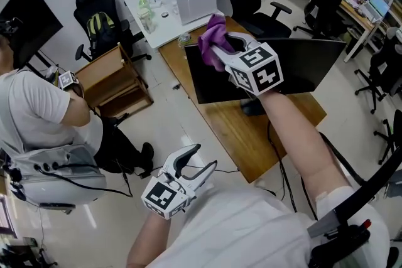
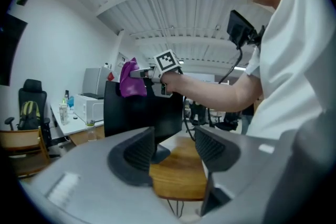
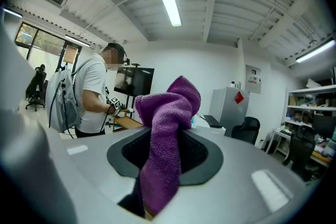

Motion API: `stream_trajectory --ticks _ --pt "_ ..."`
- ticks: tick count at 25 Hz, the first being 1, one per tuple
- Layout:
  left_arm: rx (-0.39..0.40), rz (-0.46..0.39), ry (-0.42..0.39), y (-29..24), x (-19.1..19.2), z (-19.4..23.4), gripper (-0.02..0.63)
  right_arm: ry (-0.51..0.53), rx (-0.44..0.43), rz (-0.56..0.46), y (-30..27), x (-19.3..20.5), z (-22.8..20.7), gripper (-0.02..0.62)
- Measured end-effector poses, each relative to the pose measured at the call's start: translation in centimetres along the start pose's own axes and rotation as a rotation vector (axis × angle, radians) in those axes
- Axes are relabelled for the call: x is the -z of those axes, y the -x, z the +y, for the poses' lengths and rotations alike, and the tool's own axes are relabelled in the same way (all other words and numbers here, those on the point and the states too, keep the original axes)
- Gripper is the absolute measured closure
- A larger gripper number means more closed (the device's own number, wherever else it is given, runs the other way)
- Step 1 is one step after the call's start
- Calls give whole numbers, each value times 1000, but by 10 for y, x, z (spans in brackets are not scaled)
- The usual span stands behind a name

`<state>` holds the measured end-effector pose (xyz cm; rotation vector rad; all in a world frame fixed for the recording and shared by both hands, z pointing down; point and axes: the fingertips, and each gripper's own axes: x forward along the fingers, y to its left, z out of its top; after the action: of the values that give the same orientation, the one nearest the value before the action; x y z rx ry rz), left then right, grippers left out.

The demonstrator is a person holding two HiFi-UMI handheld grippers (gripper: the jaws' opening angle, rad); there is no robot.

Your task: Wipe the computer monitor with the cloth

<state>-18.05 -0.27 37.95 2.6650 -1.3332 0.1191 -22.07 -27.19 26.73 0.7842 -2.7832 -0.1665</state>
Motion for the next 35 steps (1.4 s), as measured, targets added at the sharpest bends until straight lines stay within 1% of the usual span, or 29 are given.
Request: stream_trajectory --ticks 2,5,12,19,26,35 --pt "25 18 12 -11 -5 -6 345 -10 24 8 8 5 -17 465" --pt "53 21 22 -27 -8 -17 346 -21 62 13 25 13 -43 465" --pt "116 20 5 -61 -8 -46 345 -43 130 41 62 36 -101 465" --pt "119 53 15 -84 -12 -60 345 -56 171 52 95 52 -142 465" --pt "147 58 -7 -111 -14 -73 345 -65 208 52 124 65 -180 465" --pt "156 76 -16 -141 -18 -87 345 -76 252 54 156 80 -221 465"
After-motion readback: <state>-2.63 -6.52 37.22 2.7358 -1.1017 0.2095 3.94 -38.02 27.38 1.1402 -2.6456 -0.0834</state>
